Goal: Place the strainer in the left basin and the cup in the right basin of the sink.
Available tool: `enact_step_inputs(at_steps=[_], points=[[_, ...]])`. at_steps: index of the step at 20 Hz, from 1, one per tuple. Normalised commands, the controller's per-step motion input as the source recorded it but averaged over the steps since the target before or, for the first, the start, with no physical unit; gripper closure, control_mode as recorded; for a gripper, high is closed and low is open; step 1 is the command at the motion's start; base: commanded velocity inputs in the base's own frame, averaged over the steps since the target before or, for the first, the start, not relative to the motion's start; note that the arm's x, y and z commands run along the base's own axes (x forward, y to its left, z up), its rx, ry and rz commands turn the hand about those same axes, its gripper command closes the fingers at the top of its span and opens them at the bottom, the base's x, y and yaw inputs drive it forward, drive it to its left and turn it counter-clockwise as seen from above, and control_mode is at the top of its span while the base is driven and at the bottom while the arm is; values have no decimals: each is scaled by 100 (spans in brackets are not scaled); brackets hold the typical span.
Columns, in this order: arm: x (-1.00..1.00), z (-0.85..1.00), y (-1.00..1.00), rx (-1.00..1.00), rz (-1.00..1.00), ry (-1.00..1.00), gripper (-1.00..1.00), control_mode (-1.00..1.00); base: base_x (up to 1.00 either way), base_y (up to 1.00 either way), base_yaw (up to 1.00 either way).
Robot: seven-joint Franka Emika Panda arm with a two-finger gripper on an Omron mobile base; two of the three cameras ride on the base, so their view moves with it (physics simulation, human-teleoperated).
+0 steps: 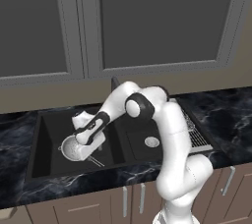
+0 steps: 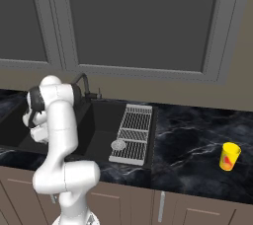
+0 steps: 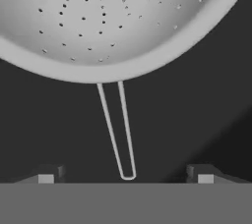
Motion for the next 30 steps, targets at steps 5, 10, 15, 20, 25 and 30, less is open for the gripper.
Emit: enact_step_inputs(at_steps=[5, 10, 15, 20, 25, 30], points=[[-1, 50, -1, 0, 0, -14, -100, -100, 0, 0, 0], [-9, 52, -7, 6, 0, -14, -100, -100, 0, 0, 0], [-22, 43, -13, 12, -1, -14, -100, -100, 0, 0, 0], [-21, 41, -16, 10, 0, -9, -100, -100, 0, 0, 0], [-31, 37, -31, 6, 0, -9, -100, -100, 0, 0, 0], [-16, 50, -36, 4, 0, -7, -100, -100, 0, 0, 0]])
